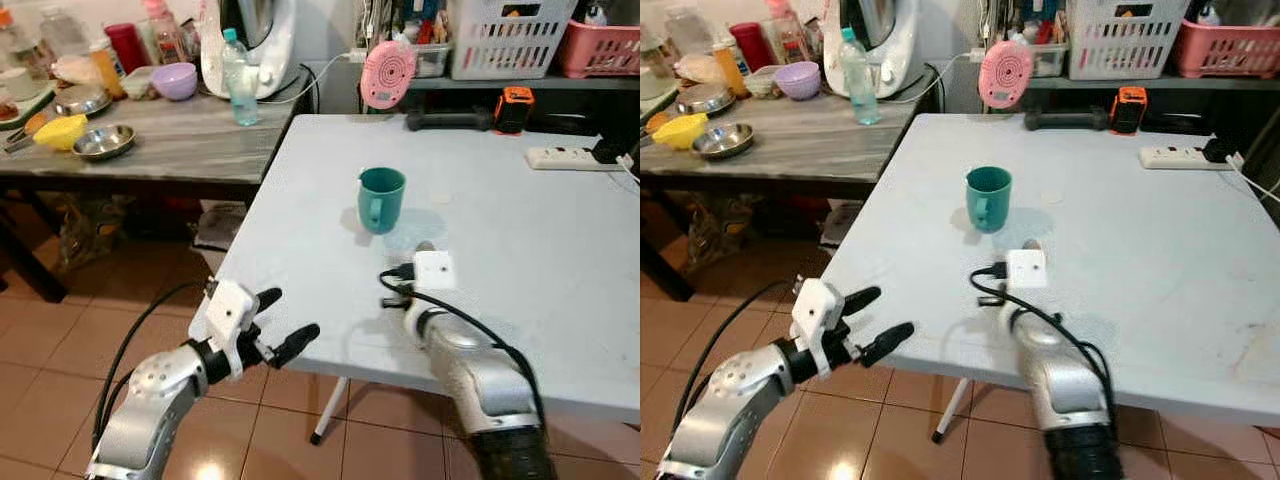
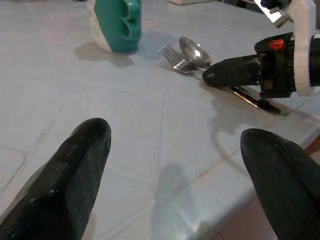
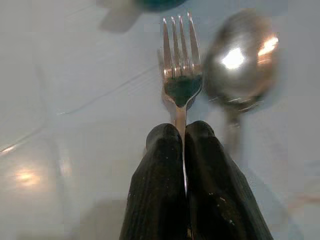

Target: Setting the table

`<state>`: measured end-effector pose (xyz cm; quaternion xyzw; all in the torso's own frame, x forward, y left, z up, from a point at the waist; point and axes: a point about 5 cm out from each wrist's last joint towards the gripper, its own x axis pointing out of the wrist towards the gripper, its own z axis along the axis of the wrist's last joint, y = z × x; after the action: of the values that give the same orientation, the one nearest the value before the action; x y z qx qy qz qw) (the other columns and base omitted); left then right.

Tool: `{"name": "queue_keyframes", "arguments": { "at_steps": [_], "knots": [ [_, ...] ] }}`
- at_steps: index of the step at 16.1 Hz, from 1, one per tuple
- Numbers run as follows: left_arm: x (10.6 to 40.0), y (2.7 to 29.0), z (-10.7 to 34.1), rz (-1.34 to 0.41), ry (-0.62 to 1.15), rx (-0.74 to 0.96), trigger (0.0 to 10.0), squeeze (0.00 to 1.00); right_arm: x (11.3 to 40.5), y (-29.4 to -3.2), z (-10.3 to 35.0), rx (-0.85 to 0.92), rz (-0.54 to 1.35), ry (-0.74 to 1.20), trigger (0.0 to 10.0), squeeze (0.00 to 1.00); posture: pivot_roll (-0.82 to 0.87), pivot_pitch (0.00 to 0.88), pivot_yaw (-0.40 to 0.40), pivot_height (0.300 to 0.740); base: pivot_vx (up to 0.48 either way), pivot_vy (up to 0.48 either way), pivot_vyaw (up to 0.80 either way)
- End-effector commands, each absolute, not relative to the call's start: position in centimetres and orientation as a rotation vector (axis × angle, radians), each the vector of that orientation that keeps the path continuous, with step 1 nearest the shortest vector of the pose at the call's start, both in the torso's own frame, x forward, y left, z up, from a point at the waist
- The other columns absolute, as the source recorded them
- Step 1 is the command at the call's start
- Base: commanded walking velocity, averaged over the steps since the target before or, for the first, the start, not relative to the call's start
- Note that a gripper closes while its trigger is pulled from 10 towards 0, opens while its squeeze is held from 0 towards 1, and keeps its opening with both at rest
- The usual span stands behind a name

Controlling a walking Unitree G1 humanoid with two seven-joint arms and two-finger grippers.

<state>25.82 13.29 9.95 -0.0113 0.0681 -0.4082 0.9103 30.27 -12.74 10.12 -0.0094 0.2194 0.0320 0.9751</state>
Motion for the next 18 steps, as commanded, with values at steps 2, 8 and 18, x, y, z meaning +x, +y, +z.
{"name": "queue_keyframes", "arguments": {
  "at_steps": [2, 8, 18],
  "knots": [
    [27.2, 14.4, 10.6, -0.723, 0.108, -0.044, 10.0, 0.0, 30.4, -12.9, 12.4, -0.029, 0.091, 0.27, 0.0, 0.0, -0.06, 0.0, 0.082, 0.74, 0.0, 0.0, 0.0],
    [29.1, 15.4, 11.2, -0.521, 0.048, -0.063, 10.0, 0.0, 30.1, -13.8, 15.8, -0.017, 0.076, 0.025, 0.0, 0.0, -0.07, 0.0, 0.074, 0.74, 0.0, 0.0, 0.0],
    [30.0, 15.7, 10.7, -0.41, 0.048, -0.073, 10.0, 0.0, 29.9, -14.4, 16.5, -0.024, 0.061, -0.046, 10.0, 0.0, -0.08, 0.0, 0.066, 0.74, 0.0, 0.079, -0.27]
  ]
}}
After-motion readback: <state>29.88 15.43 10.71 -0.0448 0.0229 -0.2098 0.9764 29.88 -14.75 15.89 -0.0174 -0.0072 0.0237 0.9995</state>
